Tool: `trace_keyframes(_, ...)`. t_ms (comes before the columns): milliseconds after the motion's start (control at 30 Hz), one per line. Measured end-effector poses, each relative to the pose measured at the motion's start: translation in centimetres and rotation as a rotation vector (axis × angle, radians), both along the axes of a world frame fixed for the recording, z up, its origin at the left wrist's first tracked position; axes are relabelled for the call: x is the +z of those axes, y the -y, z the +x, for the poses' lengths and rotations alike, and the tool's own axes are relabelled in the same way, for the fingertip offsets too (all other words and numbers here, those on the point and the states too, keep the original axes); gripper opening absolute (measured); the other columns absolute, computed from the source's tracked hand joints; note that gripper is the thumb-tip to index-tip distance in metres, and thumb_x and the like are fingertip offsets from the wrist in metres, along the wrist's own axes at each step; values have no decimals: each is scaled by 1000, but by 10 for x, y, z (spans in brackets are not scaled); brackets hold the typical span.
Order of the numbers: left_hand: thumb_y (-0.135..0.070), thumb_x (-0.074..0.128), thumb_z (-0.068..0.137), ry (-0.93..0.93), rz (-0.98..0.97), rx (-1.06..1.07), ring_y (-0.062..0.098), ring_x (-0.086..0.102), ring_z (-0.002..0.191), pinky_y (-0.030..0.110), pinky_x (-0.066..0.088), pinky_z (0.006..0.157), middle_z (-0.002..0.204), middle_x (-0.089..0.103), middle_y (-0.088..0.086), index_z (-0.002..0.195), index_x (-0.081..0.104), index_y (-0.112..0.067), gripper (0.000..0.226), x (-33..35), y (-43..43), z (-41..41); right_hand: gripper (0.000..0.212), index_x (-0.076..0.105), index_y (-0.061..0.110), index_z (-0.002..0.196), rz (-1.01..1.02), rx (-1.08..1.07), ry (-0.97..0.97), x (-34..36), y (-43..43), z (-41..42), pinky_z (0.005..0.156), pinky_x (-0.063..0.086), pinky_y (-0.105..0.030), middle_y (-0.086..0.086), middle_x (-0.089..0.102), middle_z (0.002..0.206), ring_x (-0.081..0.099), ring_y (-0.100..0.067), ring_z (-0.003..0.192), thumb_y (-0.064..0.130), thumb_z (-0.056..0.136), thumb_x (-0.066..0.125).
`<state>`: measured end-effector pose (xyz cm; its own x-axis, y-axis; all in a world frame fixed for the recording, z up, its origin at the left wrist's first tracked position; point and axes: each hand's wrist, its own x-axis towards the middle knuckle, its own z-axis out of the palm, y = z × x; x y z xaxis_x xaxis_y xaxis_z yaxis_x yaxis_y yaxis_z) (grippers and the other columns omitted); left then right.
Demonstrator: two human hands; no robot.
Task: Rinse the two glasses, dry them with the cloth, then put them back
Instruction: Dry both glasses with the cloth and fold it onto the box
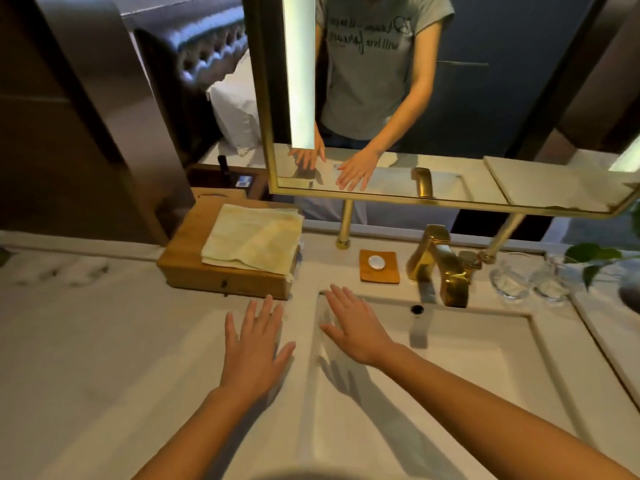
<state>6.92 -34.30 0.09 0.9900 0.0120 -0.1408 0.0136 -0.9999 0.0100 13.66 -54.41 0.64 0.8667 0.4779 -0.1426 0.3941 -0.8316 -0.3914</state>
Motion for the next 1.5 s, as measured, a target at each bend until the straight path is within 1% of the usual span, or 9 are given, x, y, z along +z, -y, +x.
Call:
trace_keyframes(100, -61, 14, 93, 75, -70, 61, 24, -7, 148, 53, -6, 114, 161, -4, 1, 152, 6, -24, 70, 15, -30, 18, 67, 13, 17, 155, 103, -83, -48, 10, -31, 19, 122, 12, -41, -4, 8, 164, 6, -22, 151, 46, 101, 39)
trace_keyframes(167, -56, 25, 95, 97, -152, 129, 21, -14, 147, 52, -8, 115, 161, -10, -1, 152, 1, -24, 69, 21, -49, 33, 67, 14, 15, 154, 180, -129, -66, 20, -50, 30, 121, 13, -39, -5, 11, 163, 9, -21, 150, 44, 100, 41)
trace_keyframes(400, -48, 42, 94, 155, -450, 310, 23, -4, 148, 47, -2, 118, 162, 0, 2, 152, 12, -21, 70, 41, -111, 99, 66, 37, 19, 144, 488, -276, -147, 38, -99, 82, 110, 37, -44, -6, 45, 145, 43, -24, 132, 53, 89, 50)
trace_keyframes(600, -33, 54, 93, 60, -964, 466, 28, 43, 128, 45, 41, 101, 147, 39, 9, 145, 29, -17, 61, 58, -126, 164, 77, 40, 20, 132, 619, -513, -255, 19, -120, 134, 101, 46, -53, -9, 51, 134, 50, -28, 123, 62, 71, 63)
trace_keyframes(767, -28, 61, 90, -74, -1308, 658, 20, 53, 103, 33, 48, 76, 131, 53, 8, 142, 34, -11, 61, 64, -118, 188, 56, 46, 13, 134, 668, -580, -297, 13, -127, 147, 104, 44, -50, -12, 52, 135, 49, -29, 126, 18, 85, 71)
trace_keyframes(933, -21, 62, 88, -100, -1272, 542, 26, 61, 105, 43, 51, 92, 119, 60, 8, 135, 45, -15, 50, 58, -96, 186, 54, 42, 9, 133, 809, -605, -422, 15, -109, 141, 94, 51, -38, -6, 52, 122, 52, -19, 112, 7, 86, 68)
trace_keyframes(1133, -17, 45, 95, 75, -1236, 398, 18, 53, 82, 32, 42, 64, 103, 54, 2, 109, 53, -20, 17, 65, -62, 160, 62, 40, 18, 140, 842, -530, -686, 6, -67, 98, 85, 57, -39, -7, 55, 129, 57, -26, 115, 5, 85, 67)
trace_keyframes(1400, 2, 44, 89, -252, -1137, 24, 12, 53, 92, 27, 45, 67, 108, 53, -2, 110, 56, -23, 35, 102, -12, 110, 98, 17, 29, 152, 678, -390, -558, 17, 1, 45, 106, 39, -33, 7, 33, 145, 35, -14, 134, 31, 77, 80)
trace_keyframes(1500, 2, 44, 88, -361, -1087, -71, 20, 57, 94, 32, 49, 72, 107, 57, 3, 105, 59, -28, 38, 116, 8, 98, 63, 47, 32, 138, 648, -153, -564, 44, 12, 31, 91, 41, -9, 14, 51, 137, 48, 3, 120, 29, 82, 76)
